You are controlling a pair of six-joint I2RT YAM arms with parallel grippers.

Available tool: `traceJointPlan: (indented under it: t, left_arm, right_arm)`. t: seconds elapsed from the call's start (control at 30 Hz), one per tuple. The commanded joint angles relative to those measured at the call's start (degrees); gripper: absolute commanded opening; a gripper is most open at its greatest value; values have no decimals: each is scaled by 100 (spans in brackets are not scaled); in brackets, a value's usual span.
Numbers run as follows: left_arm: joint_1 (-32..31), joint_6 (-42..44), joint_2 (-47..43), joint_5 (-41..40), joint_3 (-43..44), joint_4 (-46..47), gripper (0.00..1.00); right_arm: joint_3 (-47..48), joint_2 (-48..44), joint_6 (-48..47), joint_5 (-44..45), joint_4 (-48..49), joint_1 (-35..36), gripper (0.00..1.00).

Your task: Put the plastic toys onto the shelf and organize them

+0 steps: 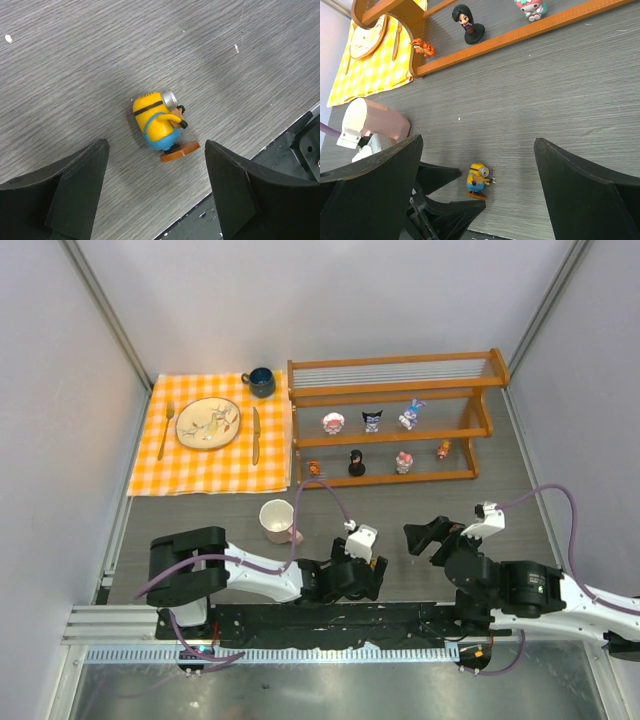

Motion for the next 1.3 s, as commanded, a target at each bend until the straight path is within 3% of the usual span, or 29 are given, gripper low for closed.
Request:
traceJointPlan:
  t: [0.0, 0.2, 0.8, 1.13, 1.27]
  left_arm:
    - [-27, -223, 106, -271, 25, -645, 82]
    - [-18, -425, -17, -508, -116, -953, 80]
    - [-115, -707, -772, -684, -696, -1288, 78]
    - [-308, -566, -1107, -799, -766, -1094, 78]
    - [-326, -583, -1177, -842, -810, -1094, 78]
  right_arm:
    - [60, -200, 166, 169, 128, 33, 100]
    - [-11, -429, 158, 178, 102, 24, 100]
    - [-125, 63, 430, 29, 259, 15, 100]
    - [-555, 1082, 895, -805, 1655, 24, 100]
    - [-810, 1477, 1493, -868, 2017, 24, 92]
